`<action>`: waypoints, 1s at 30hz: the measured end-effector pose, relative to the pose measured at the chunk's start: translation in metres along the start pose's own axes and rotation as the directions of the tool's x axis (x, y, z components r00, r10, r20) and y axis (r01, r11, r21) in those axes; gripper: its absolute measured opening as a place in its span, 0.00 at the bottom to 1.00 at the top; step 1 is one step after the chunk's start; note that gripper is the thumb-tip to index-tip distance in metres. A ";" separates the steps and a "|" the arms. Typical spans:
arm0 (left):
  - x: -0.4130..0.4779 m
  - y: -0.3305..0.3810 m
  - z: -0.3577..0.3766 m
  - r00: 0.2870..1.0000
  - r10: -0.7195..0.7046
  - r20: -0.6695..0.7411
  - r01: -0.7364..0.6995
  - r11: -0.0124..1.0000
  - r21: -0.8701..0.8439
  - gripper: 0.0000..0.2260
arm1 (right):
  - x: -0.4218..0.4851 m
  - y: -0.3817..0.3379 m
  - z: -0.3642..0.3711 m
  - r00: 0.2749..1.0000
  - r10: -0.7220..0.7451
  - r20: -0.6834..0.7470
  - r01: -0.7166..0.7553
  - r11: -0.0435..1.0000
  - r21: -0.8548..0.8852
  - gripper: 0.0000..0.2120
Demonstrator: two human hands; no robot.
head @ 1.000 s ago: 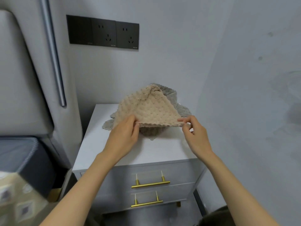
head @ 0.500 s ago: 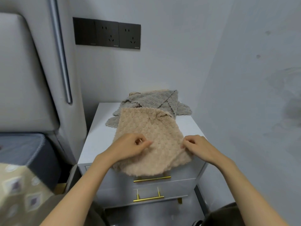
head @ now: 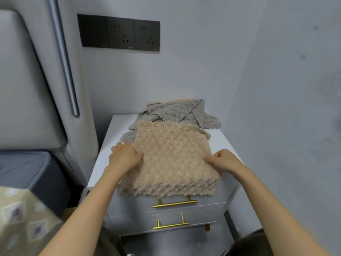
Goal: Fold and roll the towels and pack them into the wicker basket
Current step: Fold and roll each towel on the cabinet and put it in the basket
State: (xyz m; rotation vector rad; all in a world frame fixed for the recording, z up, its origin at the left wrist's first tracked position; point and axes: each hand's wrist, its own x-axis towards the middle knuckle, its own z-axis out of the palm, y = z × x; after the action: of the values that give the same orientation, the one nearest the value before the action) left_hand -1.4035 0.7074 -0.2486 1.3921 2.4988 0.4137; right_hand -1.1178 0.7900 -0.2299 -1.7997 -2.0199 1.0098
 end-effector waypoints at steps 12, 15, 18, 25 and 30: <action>-0.003 0.002 -0.012 0.997 0.037 0.071 0.003 0.871 -0.491 0.19 | -0.014 0.004 -0.016 0.984 0.088 -0.154 -0.007 0.888 0.460 0.17; -0.010 -0.003 -0.019 0.991 0.031 0.127 0.059 0.760 -0.647 0.13 | -0.019 0.007 -0.018 0.992 0.035 -0.122 0.026 0.885 0.465 0.17; -0.014 -0.011 -0.024 0.961 0.160 0.226 0.044 0.718 -0.694 0.37 | -0.022 0.013 -0.021 0.998 -0.057 -0.015 0.059 0.907 0.418 0.19; -0.020 -0.016 -0.023 0.982 0.187 -0.037 -0.177 0.826 -0.535 0.12 | -0.024 0.024 -0.026 0.972 -0.123 -0.198 0.172 0.951 0.257 0.11; -0.026 -0.015 -0.032 0.947 0.153 -0.284 -0.279 0.831 -0.482 0.10 | -0.029 0.027 -0.037 0.902 -0.226 -0.367 0.319 0.923 0.217 0.01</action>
State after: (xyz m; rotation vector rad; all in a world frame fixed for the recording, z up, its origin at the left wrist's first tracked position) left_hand -1.4134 0.6734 -0.2220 1.4551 2.1407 1.2636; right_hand -1.0684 0.7743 -0.2126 -1.3843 -1.7627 0.7863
